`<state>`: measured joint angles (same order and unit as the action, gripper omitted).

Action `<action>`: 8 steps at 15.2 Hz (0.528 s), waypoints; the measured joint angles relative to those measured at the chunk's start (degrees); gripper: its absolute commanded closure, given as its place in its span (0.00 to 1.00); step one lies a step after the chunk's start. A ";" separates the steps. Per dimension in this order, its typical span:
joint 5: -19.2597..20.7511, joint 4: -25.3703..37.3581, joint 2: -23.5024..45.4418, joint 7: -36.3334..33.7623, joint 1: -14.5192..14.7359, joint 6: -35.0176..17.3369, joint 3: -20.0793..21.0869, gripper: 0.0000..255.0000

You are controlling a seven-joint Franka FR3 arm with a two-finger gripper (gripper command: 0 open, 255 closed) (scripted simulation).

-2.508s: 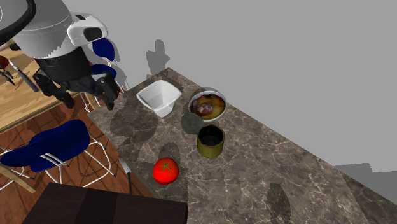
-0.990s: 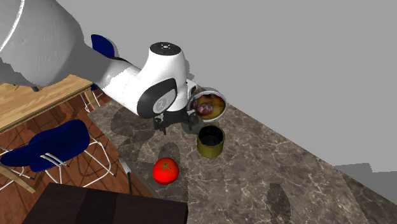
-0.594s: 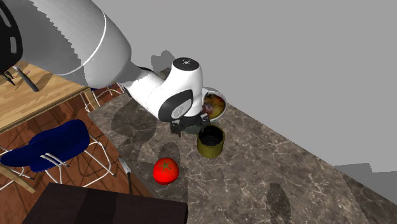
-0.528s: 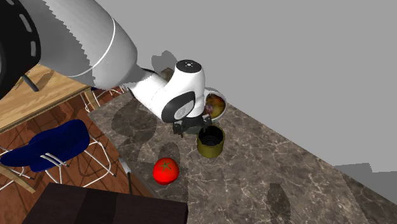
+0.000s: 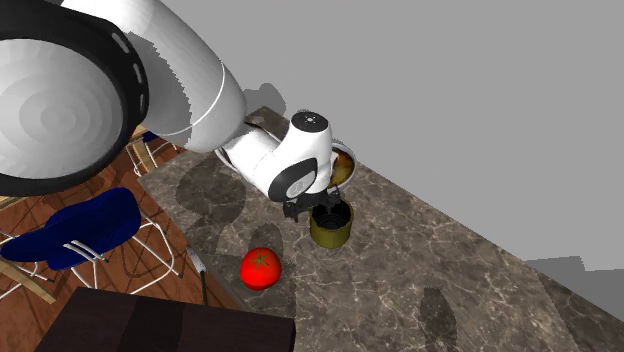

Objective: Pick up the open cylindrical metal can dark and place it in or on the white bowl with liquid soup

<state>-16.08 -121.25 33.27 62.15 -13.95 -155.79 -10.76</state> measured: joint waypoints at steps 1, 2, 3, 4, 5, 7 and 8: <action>-0.23 0.37 0.81 0.14 -0.18 -0.45 0.27 0.00; -0.43 0.47 1.41 0.24 -0.29 -0.96 0.51 0.00; -0.50 0.53 1.65 0.30 -0.36 -1.12 0.61 0.00; -0.55 0.59 1.79 0.31 -0.38 -1.23 0.66 0.00; -0.58 0.61 1.87 0.31 -0.39 -1.29 0.69 0.00; -0.60 0.60 1.92 0.34 -0.41 -1.36 0.72 0.00; -0.60 0.60 1.92 0.34 -0.41 -1.37 0.72 0.00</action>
<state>-16.68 -120.65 35.19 62.49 -14.36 -157.15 -10.04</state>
